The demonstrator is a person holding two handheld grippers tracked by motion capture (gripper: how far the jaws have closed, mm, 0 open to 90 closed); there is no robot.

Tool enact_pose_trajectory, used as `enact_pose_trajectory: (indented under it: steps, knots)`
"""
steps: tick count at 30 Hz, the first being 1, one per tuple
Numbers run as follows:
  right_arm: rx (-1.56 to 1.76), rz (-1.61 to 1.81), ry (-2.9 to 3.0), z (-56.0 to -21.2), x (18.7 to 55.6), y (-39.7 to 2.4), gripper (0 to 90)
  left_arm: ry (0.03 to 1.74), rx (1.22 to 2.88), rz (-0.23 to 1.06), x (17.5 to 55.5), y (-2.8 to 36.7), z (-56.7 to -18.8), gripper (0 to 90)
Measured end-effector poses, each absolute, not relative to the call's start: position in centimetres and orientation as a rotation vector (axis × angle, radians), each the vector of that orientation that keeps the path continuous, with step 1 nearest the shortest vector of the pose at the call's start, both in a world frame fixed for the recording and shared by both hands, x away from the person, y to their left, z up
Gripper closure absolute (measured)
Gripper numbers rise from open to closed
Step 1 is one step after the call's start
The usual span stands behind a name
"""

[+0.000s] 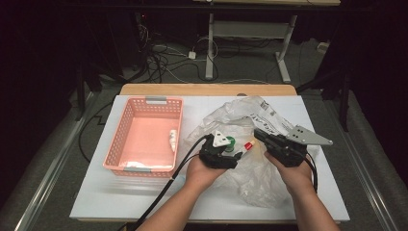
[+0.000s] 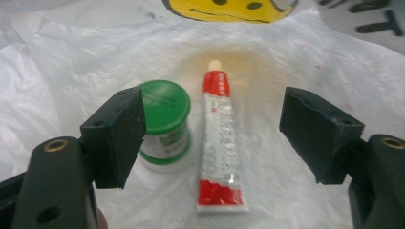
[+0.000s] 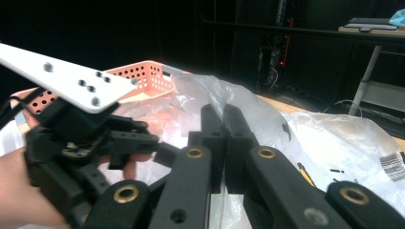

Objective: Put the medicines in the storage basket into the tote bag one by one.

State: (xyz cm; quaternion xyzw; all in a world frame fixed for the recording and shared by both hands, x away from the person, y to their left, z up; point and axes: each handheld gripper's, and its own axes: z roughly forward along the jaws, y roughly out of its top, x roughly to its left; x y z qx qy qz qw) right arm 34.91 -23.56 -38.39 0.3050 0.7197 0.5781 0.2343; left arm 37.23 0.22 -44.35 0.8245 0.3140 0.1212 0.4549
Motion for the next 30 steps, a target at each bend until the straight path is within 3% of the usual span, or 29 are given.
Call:
enact_pose_trajectory:
  steps: [7,13,30]
  knots:
    - [0.836,1.584,1.979,-38.4,34.9,-23.5,90.0,0.764,2.020,0.248,35.7,1.3,-44.4,14.6]
    - [0.832,1.581,1.979,-38.4,34.9,-23.6,90.0,0.752,2.029,0.205,34.7,1.7,-44.4,0.0]
    - [0.835,1.576,1.980,-38.5,34.7,-23.6,90.0,0.717,2.028,0.211,31.2,4.5,-42.9,0.0]
